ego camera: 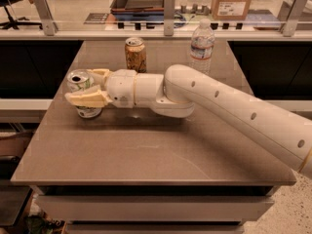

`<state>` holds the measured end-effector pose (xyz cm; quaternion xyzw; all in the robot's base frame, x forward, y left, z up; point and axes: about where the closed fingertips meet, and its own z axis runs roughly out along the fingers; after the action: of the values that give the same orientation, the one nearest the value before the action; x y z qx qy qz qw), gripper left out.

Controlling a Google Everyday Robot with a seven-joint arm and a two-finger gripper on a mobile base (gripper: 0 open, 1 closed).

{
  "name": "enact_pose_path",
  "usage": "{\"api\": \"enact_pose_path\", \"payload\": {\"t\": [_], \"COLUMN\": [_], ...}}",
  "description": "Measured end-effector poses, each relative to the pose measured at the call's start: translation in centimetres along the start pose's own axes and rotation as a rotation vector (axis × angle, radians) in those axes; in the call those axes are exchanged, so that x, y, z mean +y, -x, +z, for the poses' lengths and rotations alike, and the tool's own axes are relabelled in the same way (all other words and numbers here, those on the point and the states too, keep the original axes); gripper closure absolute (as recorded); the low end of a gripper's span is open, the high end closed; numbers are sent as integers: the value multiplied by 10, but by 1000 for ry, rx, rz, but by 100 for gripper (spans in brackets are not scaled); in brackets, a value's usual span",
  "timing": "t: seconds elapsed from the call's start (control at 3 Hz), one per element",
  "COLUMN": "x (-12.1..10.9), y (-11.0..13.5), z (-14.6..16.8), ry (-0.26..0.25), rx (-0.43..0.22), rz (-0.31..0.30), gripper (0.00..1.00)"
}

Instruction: Knock 7up can over

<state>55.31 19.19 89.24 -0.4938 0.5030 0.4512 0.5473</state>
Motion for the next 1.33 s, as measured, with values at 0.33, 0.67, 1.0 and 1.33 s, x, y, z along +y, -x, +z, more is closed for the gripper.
{"api": "enact_pose_path", "payload": {"t": [0.33,0.67,1.0,1.33], "x": [1,0,-4,-6], "y": [1,8,16,32], "z": [2,-2,-11,-26], "ry": [4,-5,-49,-113], "rx": [-1,34,156,318], "rz": [-1,-5,-16,-49], "gripper": [98,100,100,100]}}
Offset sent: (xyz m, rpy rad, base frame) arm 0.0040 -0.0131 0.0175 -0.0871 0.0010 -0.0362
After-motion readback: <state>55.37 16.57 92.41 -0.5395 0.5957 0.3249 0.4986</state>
